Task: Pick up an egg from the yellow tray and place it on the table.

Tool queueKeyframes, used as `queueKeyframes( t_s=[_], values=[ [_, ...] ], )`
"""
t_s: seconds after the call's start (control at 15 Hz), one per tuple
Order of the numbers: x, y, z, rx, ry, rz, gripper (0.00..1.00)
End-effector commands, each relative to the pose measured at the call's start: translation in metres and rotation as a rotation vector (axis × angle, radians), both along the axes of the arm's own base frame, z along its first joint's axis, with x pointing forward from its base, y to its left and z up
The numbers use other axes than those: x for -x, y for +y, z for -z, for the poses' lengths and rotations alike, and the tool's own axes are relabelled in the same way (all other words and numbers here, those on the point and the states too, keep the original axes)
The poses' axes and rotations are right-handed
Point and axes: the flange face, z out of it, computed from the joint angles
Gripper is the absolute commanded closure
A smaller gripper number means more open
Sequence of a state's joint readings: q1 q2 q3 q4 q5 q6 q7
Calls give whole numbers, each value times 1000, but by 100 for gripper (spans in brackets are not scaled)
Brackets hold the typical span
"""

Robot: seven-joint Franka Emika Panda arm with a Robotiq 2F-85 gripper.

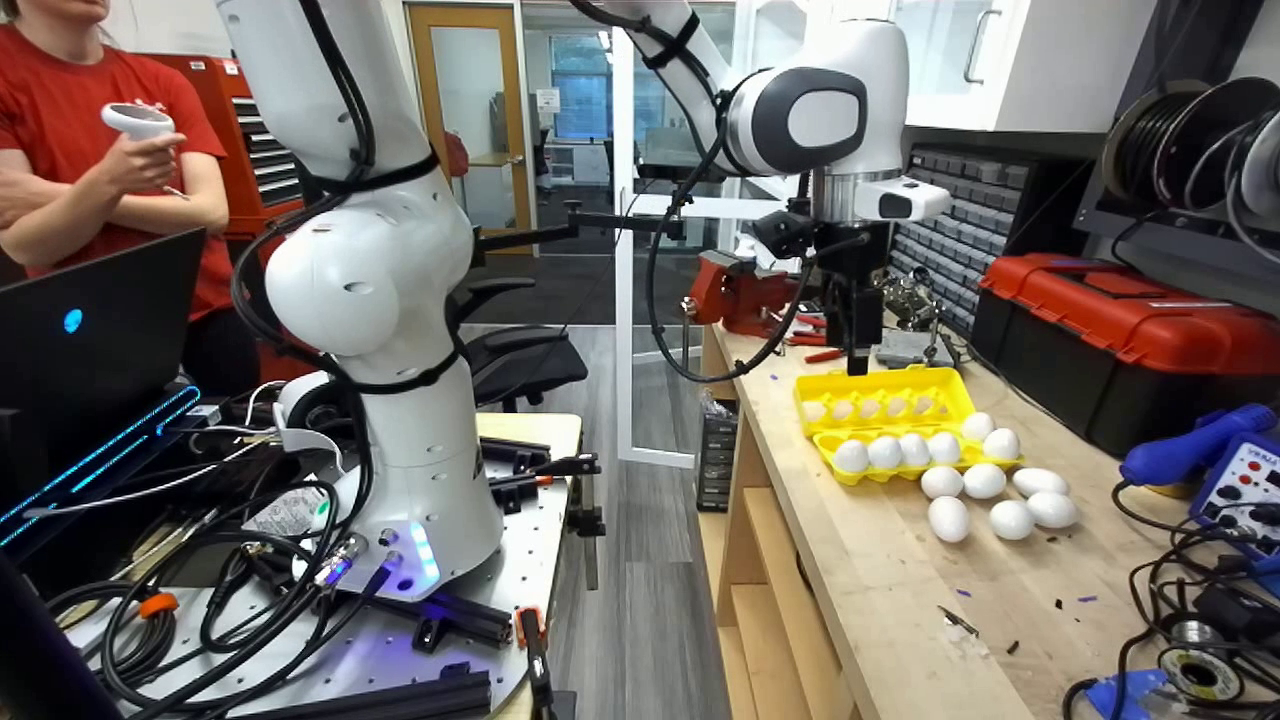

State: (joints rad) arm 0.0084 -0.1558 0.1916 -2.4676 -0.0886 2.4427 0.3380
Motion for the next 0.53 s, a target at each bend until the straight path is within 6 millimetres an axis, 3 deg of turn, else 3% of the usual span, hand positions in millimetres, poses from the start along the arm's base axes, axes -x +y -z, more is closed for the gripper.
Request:
queueKeyframes(
  t_s=[0.0, 0.2, 0.47],
  values=[
    [0, 0, -1, 0, 1, -1, 0],
    [0, 0, -1, 0, 1, -1, 0],
    [-3, 6, 17, -5, 9, -4, 0]
  ],
)
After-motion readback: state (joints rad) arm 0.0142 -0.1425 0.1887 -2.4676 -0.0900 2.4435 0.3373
